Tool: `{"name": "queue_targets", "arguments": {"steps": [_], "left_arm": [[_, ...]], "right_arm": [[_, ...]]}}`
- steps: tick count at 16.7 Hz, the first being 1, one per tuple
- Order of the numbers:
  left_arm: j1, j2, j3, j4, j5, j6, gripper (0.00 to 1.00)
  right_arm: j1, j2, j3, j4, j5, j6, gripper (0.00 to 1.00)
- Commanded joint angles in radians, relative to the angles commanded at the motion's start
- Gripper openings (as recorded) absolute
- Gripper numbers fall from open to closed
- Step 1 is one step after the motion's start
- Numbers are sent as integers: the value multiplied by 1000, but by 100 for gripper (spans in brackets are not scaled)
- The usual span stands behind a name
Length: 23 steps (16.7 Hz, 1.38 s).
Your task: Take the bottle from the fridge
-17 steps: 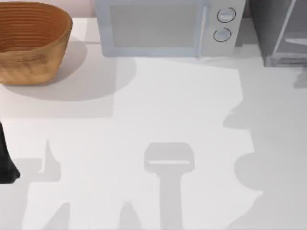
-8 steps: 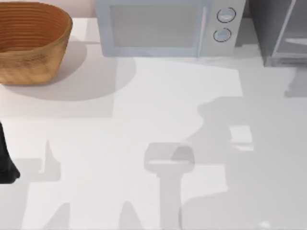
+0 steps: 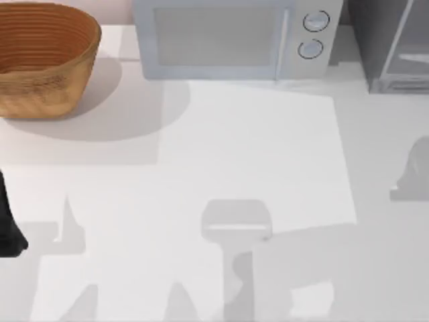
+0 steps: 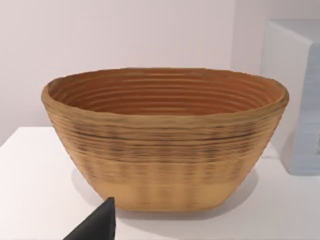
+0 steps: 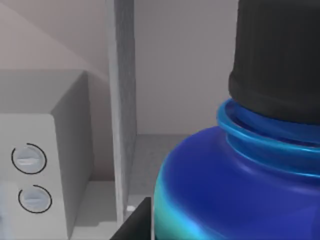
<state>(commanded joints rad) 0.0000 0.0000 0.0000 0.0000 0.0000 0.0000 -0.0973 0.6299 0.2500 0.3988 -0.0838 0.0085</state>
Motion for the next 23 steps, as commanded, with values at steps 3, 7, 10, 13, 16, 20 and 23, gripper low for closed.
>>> {"name": "queue_targets", "arguments": {"steps": [3,7,10,13,16,20,23], "left_arm": [[0,0,0,0,0,0,100],[0,0,0,0,0,0,100],[0,0,0,0,0,0,100],[0,0,0,0,0,0,100],[0,0,0,0,0,0,100],[0,0,0,0,0,0,100],[0,0,0,0,0,0,100]], "right_arm": [[40,-289,-114,-175,35,-2,0],[81,-544,-215,-340,70,-6,0],[96,-624,-248,-395,83,-8,0],[97,-630,-250,-399,84,-9,0],[94,-626,-248,-397,82,-7,0],[129,-521,-193,-296,117,-6,0],[181,-331,-112,-133,173,-4,0]]}}
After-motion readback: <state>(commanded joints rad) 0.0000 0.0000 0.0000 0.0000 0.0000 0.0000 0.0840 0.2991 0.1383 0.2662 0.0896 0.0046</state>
